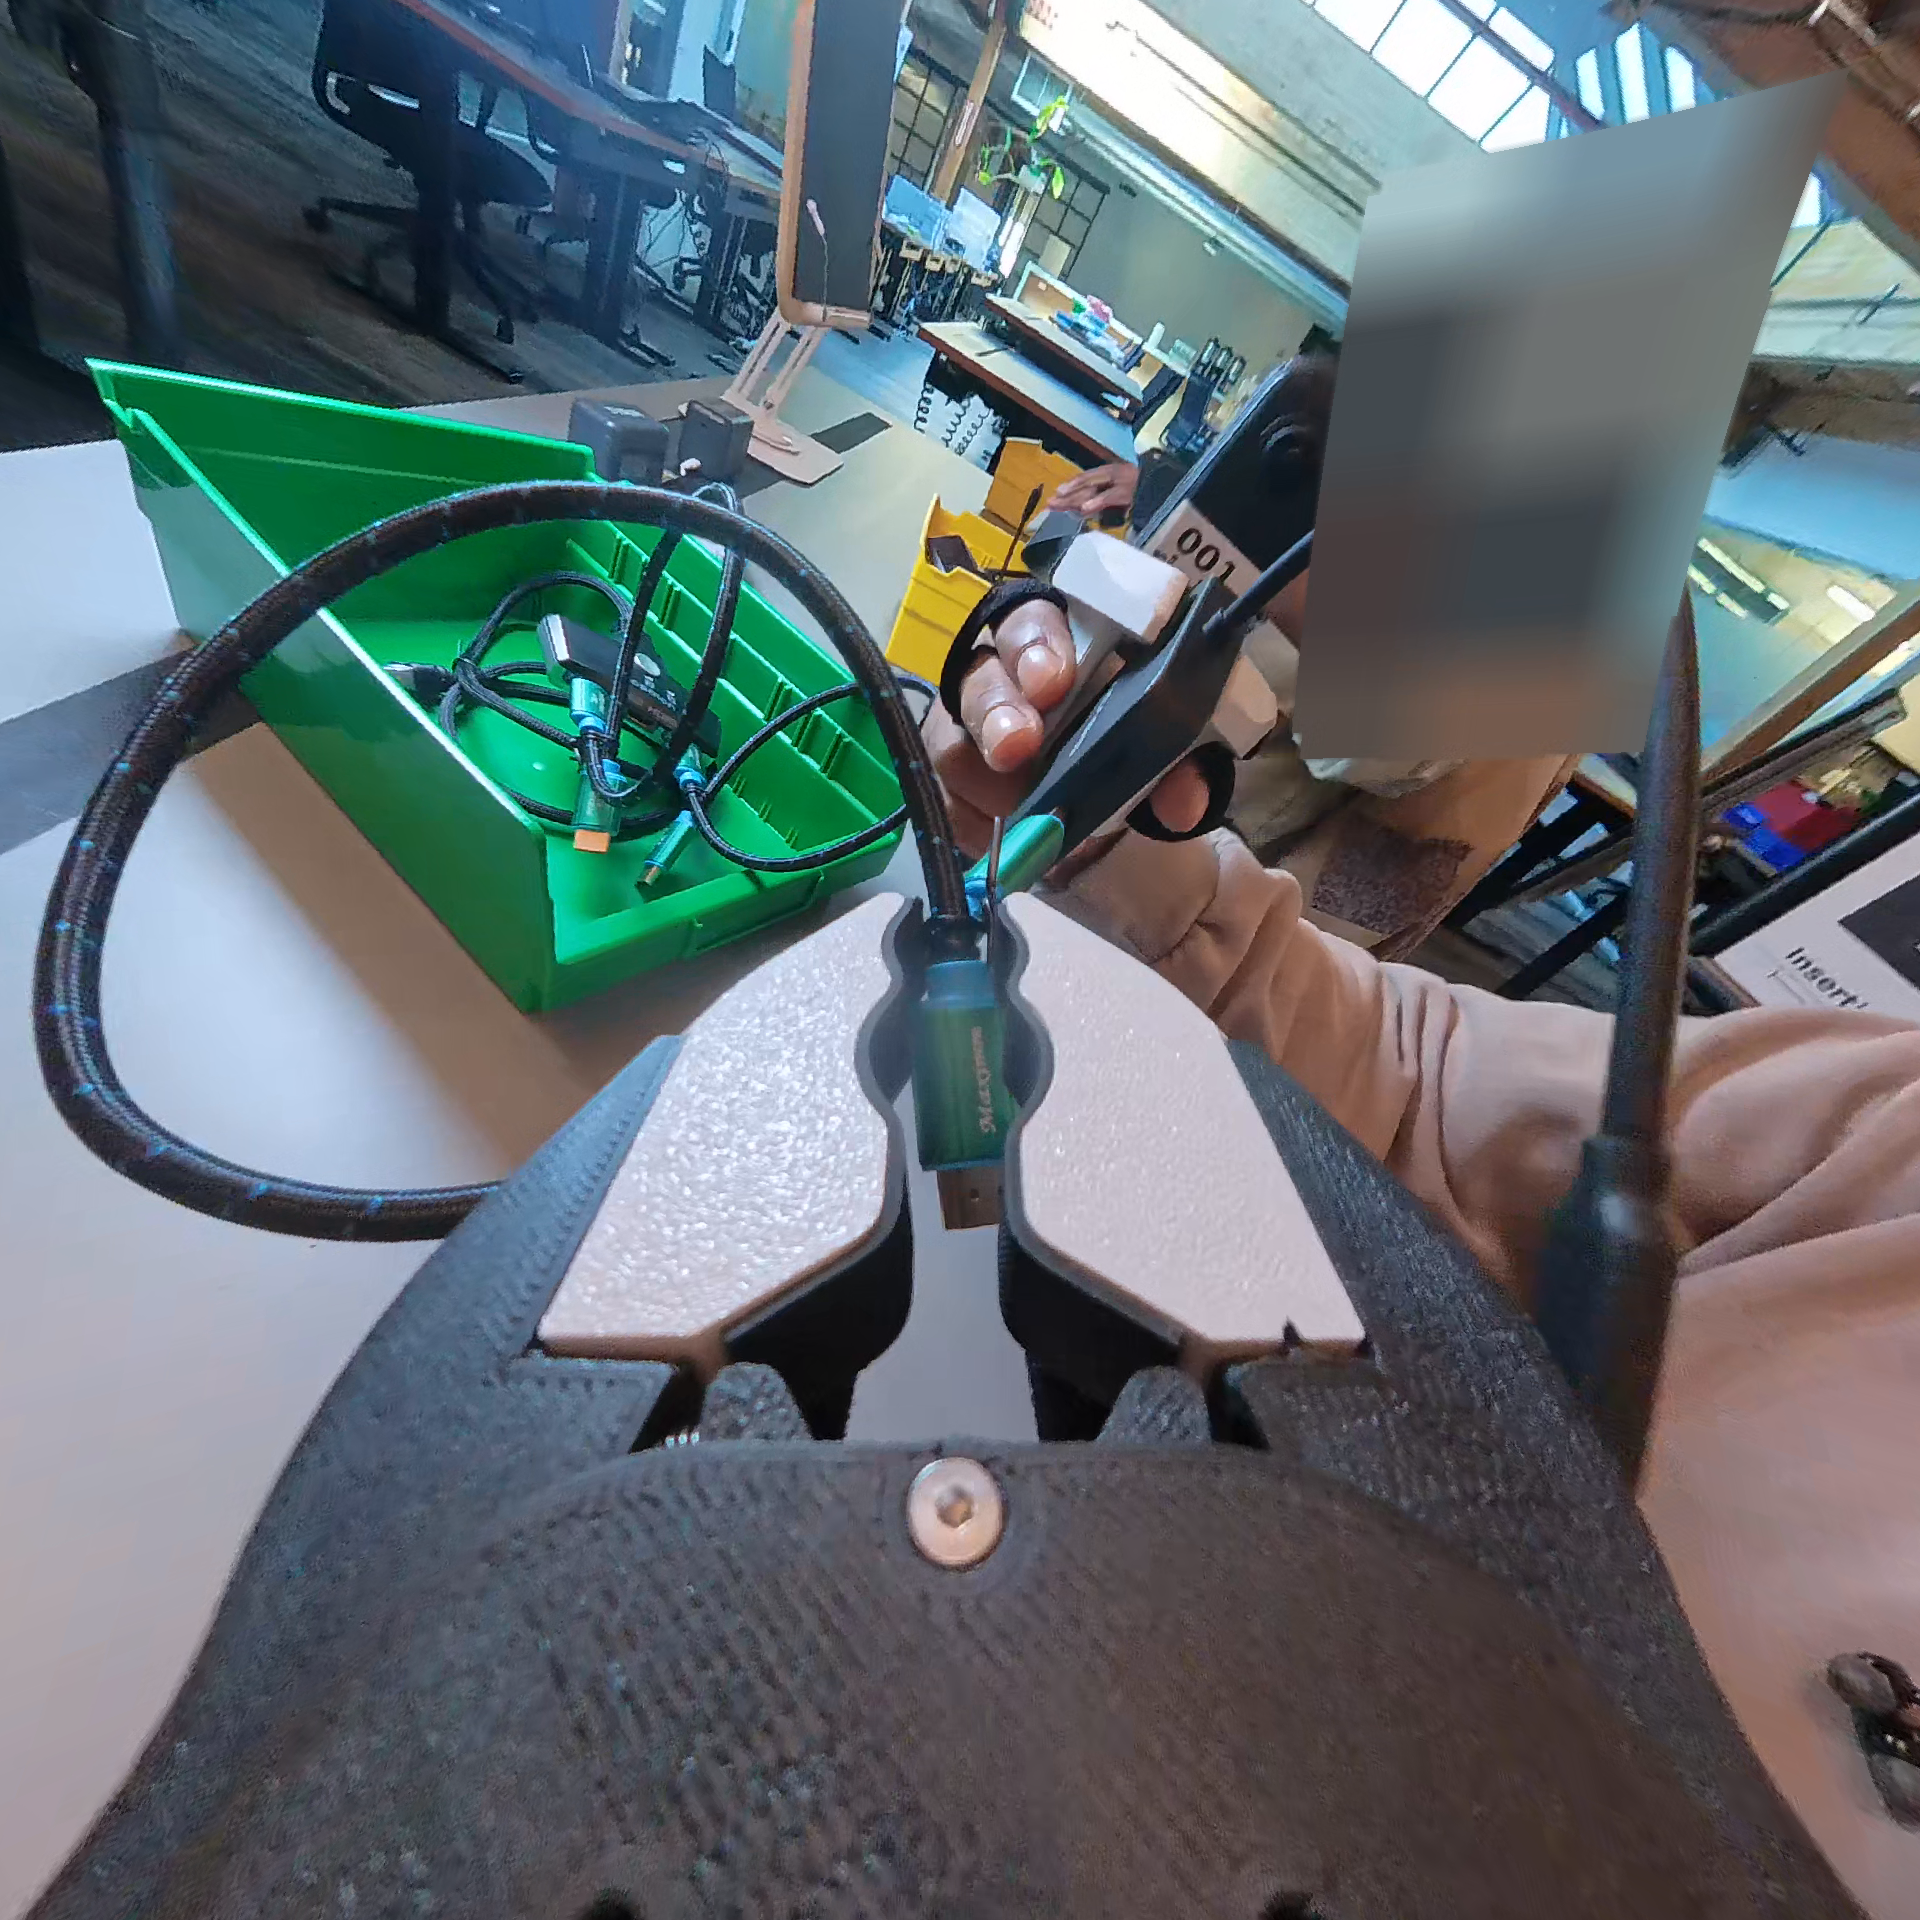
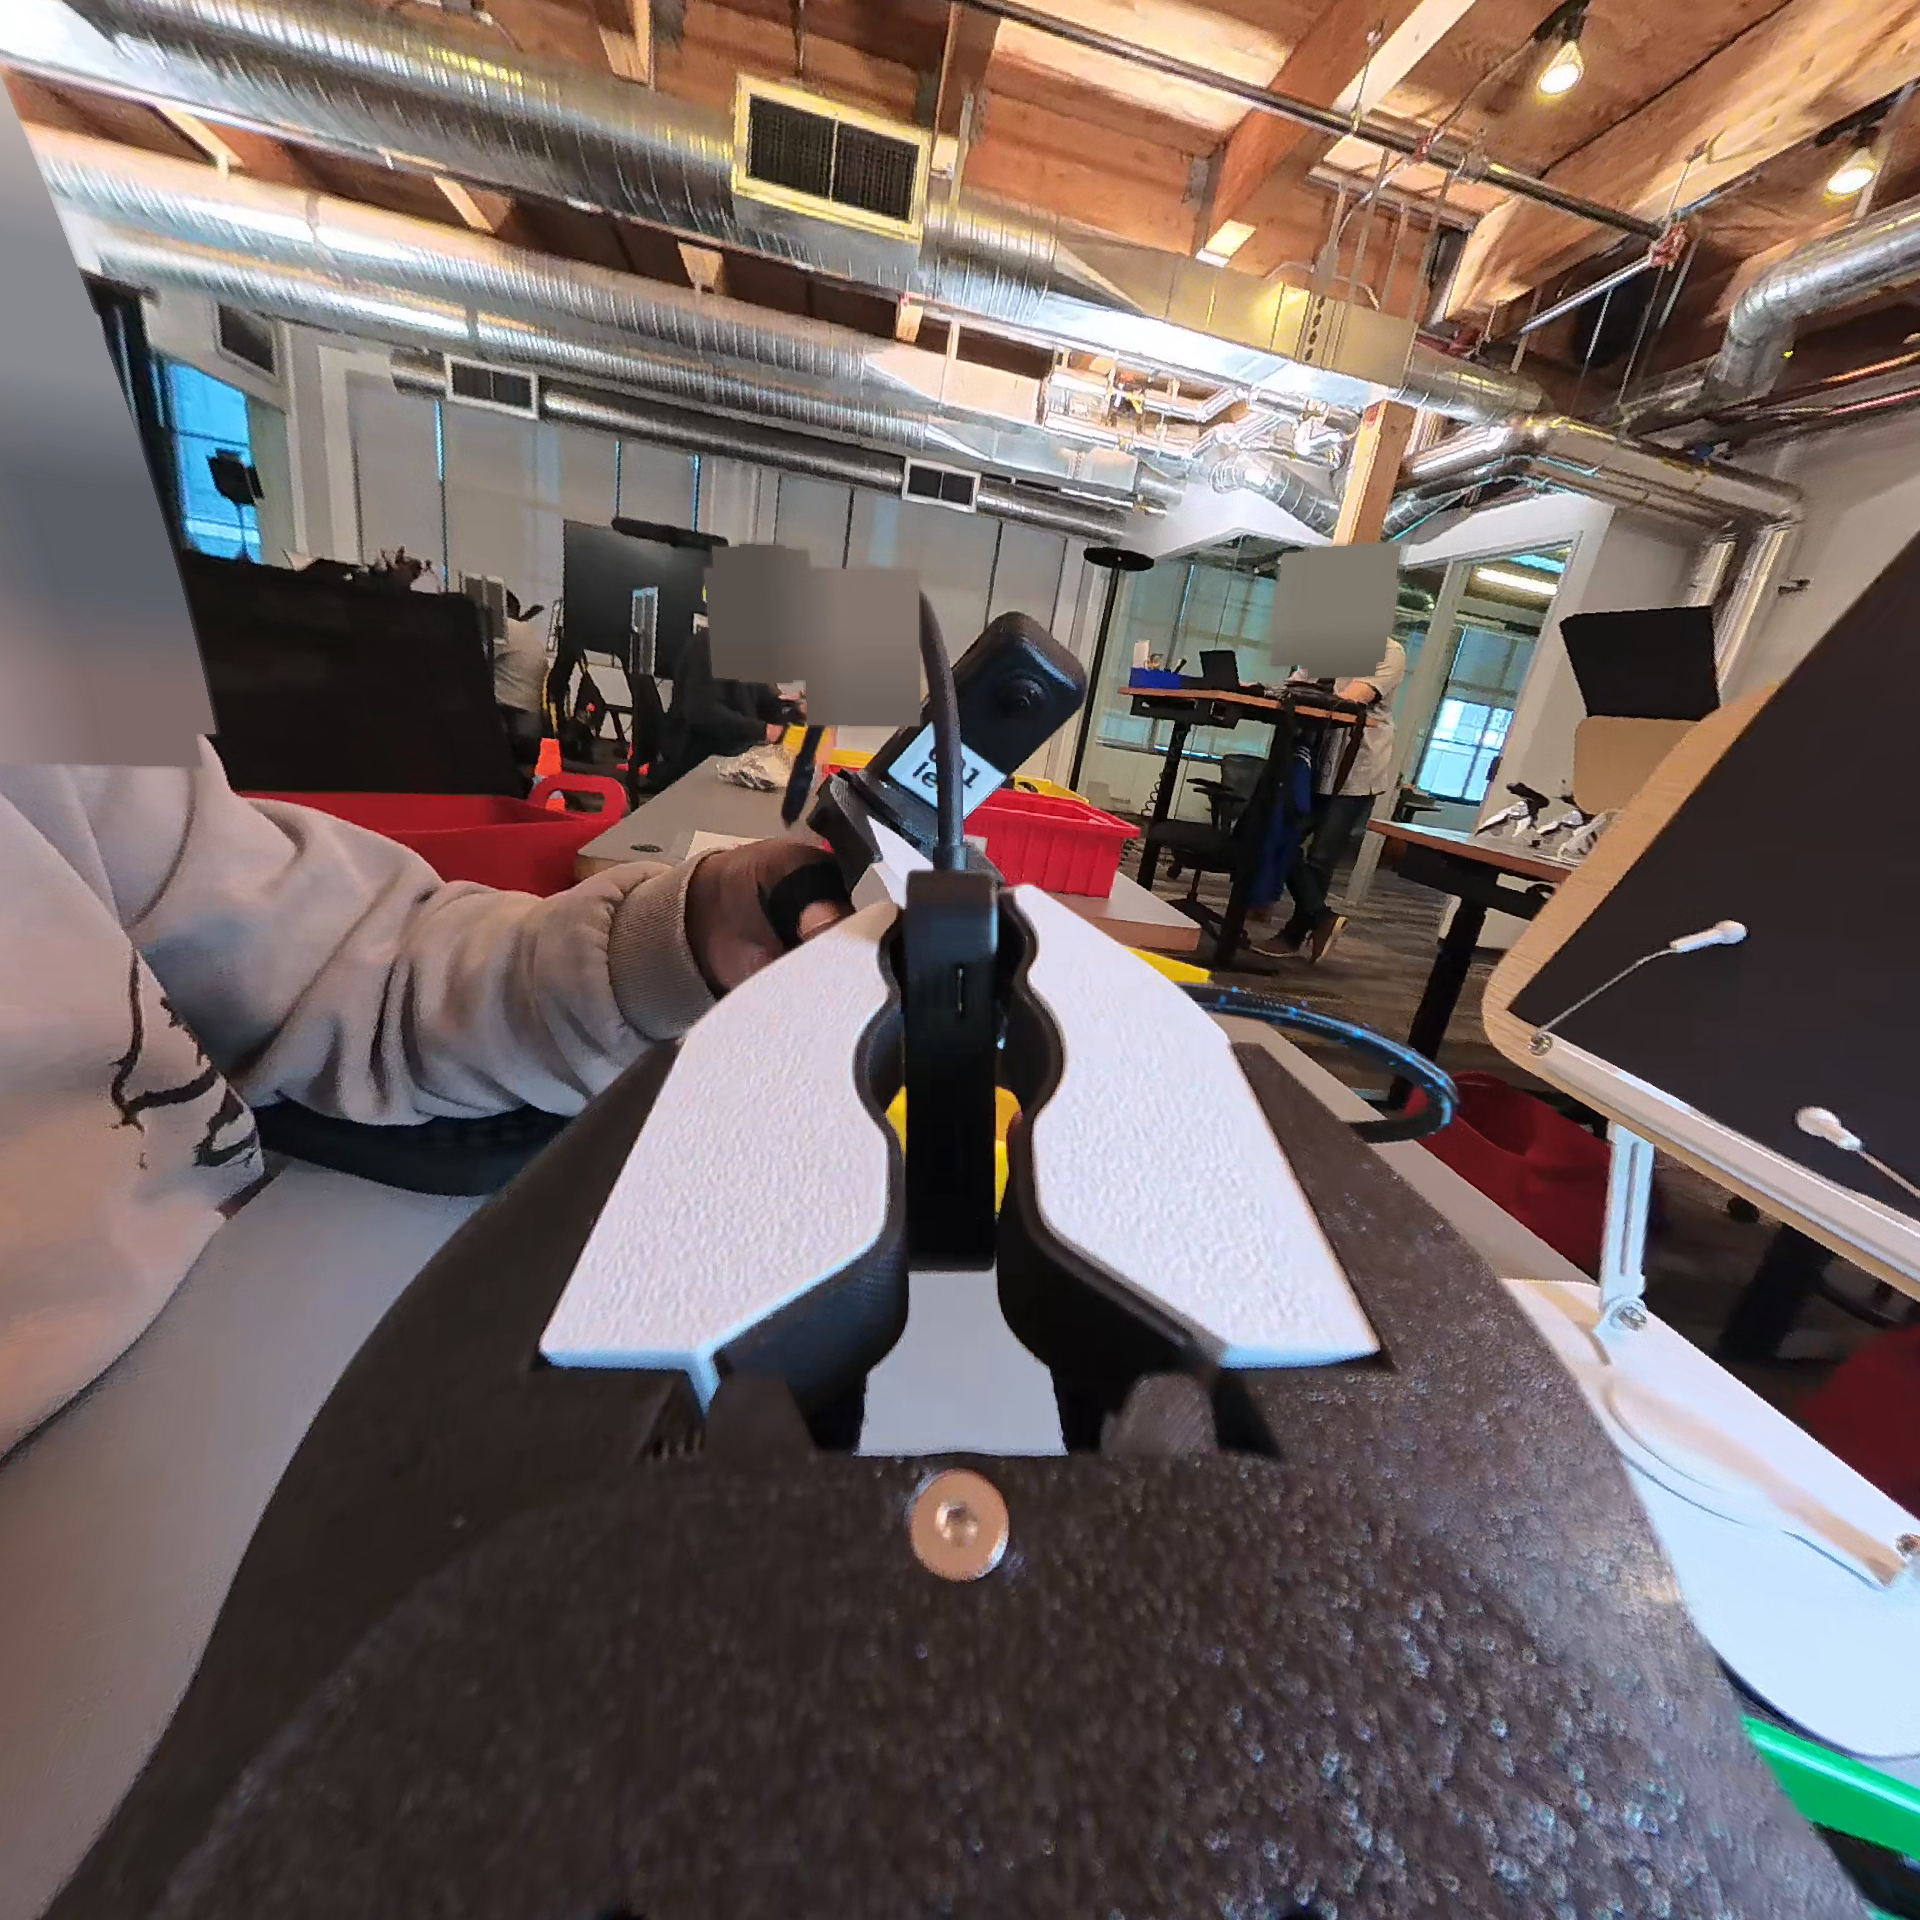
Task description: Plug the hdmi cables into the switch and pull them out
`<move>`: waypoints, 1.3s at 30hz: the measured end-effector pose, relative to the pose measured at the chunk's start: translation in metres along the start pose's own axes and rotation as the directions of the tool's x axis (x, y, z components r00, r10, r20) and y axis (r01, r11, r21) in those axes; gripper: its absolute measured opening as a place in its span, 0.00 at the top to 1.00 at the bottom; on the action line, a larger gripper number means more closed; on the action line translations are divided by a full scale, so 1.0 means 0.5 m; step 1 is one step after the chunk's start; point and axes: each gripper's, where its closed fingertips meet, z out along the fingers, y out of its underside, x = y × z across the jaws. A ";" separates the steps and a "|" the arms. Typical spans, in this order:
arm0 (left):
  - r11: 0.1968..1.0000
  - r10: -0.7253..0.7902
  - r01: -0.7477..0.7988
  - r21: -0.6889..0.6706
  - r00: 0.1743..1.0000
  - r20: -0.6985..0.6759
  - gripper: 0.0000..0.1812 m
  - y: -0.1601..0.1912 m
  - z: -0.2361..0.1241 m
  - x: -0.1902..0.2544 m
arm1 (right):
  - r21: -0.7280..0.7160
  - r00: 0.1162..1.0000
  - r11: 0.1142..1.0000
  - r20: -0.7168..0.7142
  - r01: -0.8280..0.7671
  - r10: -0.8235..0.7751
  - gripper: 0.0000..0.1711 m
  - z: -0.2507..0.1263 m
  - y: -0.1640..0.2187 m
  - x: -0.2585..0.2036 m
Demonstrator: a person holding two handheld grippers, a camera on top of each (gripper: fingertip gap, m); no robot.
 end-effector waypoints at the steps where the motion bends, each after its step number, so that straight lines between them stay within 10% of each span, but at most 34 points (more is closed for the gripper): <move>1: 1.000 -0.005 0.005 0.006 1.000 0.004 0.93 -0.001 0.001 -0.001 | -0.006 1.000 1.000 -0.008 0.006 -0.006 0.92 -0.001 0.002 0.002; 17: 0.945 -0.231 0.276 0.176 0.943 -0.240 0.93 -0.032 0.018 0.034 | 0.185 0.999 0.983 -0.043 -0.011 0.019 0.91 0.011 -0.064 -0.002; 26: 0.956 -0.137 0.198 0.217 0.954 -0.265 0.93 -0.066 -0.010 0.078 | -0.159 0.948 0.945 -0.096 0.285 -0.302 0.92 0.046 -0.033 -0.031; 39: 0.965 -0.123 0.177 0.194 0.958 -0.261 0.94 -0.058 -0.013 0.098 | -0.163 0.947 0.938 -0.042 0.307 -0.317 0.91 0.047 -0.030 -0.046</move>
